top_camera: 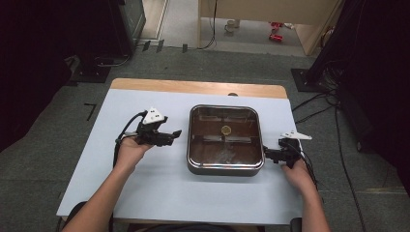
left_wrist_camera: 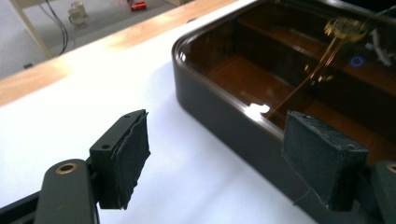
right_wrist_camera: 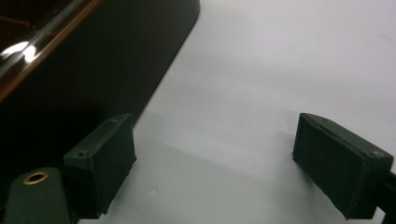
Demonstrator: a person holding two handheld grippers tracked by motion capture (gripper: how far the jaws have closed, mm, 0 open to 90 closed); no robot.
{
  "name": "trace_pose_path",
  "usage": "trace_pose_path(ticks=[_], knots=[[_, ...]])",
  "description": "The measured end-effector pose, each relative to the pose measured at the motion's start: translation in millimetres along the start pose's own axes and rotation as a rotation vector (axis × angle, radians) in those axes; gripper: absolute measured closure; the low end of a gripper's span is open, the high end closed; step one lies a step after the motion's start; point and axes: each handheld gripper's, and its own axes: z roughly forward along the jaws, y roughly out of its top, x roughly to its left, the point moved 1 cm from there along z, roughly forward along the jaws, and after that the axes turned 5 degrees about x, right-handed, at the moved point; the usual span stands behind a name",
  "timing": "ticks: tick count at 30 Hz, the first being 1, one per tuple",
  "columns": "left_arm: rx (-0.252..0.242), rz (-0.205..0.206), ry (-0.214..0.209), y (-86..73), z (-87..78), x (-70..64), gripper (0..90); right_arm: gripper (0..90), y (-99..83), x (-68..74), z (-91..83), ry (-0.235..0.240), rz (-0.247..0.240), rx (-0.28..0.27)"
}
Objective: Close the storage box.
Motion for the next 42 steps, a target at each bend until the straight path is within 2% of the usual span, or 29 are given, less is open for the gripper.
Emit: trace_pose_path(ticks=[3,5,9,12,19,22,25,29,31,33,34,37,42], knots=[[0.002,-0.031,-0.003,-9.5,0.7,6.2,23.2,12.6,-0.1,0.2,0.0,-0.002,-0.003,0.001],[0.017,-0.047,-0.016,-14.4,1.7,9.0,24.0,12.5,0.0,2.1,0.9,-0.018,-0.018,0.005],[0.04,-0.072,-0.016,-25.2,3.4,12.9,24.3,12.0,0.2,3.4,1.5,-0.025,-0.028,0.011],[0.072,-0.082,-0.021,-33.5,5.3,16.9,24.5,10.7,0.4,3.2,1.6,-0.019,-0.029,0.013],[0.128,-0.095,0.001,-50.2,12.4,26.5,25.1,10.0,0.7,3.3,2.0,-0.016,-0.033,0.017],[0.152,-0.126,-0.02,-56.6,15.8,33.4,25.1,9.9,0.8,3.2,2.1,-0.016,-0.033,0.017],[0.182,-0.11,0.007,-64.1,19.8,39.9,25.5,9.9,0.8,3.2,2.1,-0.016,-0.032,0.017],[0.162,-0.102,-0.017,-68.2,19.0,44.4,25.8,9.9,0.8,3.2,2.1,-0.016,-0.032,0.017],[0.166,-0.077,-0.009,-68.7,19.9,42.4,25.3,9.9,0.8,3.2,2.1,-0.016,-0.033,0.017],[0.16,-0.05,-0.016,-70.5,21.9,39.1,19.1,9.9,0.8,3.2,2.1,-0.016,-0.032,0.018],[0.158,-0.031,-0.009,-71.6,22.5,37.5,15.9,9.9,0.8,3.2,2.0,-0.016,-0.033,0.018],[0.163,-0.008,0.017,-71.7,24.0,33.9,15.2,9.9,0.8,3.2,2.1,-0.016,-0.032,0.018],[0.174,-0.021,0.041,-69.4,24.2,30.7,15.9,9.9,0.8,3.2,2.1,-0.016,-0.032,0.018]])
